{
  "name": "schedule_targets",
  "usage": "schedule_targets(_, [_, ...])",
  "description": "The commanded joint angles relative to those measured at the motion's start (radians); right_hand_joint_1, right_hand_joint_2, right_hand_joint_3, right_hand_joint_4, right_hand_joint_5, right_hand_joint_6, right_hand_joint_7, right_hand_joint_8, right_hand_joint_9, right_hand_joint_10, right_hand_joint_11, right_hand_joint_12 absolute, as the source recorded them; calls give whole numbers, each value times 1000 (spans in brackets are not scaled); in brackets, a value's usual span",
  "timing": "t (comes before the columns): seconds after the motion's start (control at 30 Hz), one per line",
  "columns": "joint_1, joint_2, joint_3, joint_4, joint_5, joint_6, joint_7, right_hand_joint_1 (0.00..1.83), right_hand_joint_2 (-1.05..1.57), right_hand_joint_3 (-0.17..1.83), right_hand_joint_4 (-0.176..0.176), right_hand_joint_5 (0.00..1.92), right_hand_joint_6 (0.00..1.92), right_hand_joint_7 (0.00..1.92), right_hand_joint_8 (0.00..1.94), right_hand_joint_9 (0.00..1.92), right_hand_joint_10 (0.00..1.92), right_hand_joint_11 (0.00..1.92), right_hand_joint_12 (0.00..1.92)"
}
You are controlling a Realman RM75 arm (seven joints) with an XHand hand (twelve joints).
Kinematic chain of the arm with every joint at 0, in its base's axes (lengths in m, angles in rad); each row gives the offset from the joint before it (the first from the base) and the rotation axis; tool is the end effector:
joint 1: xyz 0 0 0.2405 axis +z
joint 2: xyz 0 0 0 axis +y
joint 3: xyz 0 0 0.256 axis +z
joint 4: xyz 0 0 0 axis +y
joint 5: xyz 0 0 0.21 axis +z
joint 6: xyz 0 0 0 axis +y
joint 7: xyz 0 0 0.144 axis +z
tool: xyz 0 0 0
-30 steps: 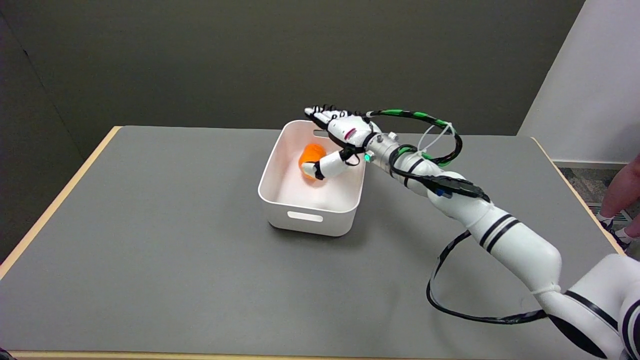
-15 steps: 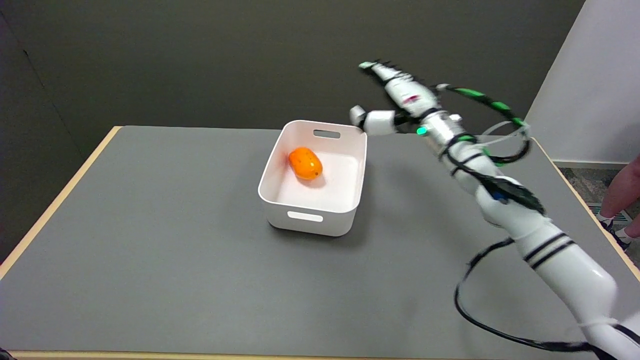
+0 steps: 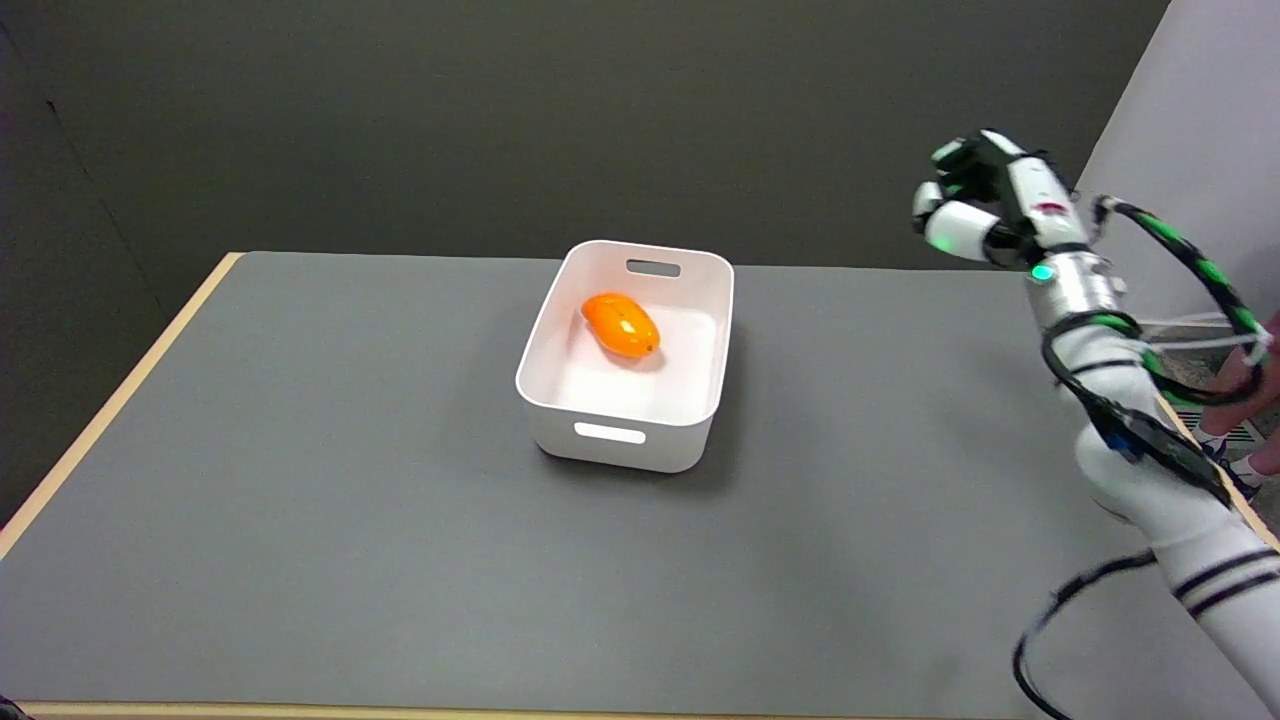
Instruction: Place mango into white box.
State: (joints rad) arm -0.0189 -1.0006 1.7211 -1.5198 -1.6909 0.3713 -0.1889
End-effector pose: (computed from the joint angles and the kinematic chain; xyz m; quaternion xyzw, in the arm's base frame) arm -0.1758 -0.3291 0.4713 0.5309 -0.0913 0.3640 0.7598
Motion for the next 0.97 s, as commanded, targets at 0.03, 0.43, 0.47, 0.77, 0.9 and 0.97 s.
schedule_targets(0.03, [-314,-77,117,-203,-126,189,202,874,1152,363,74,621,1589,711,1044,685,1289,89,1864])
schedule_targets(0.43, [-311,-152,5,-309,-234,228,205,894,1113,469,22,620,1641,811,1401,785,1572,0,1921])
schedule_targets(0.47, [-309,-153,-3,-312,-235,228,205,894,1114,467,23,618,1641,808,1401,785,1573,0,1921])
schedule_targets(0.77, [-288,-158,-39,-316,-263,228,205,890,1144,428,10,599,1654,775,1395,781,1580,-1,1921])
schedule_targets(0.9, [-279,-161,-49,-309,-272,228,205,889,1156,413,5,586,1664,770,1389,768,1579,0,1921])
schedule_targets(0.97, [-272,-168,-50,-306,-273,228,205,890,1161,406,1,583,1665,770,1385,768,1577,0,1921])
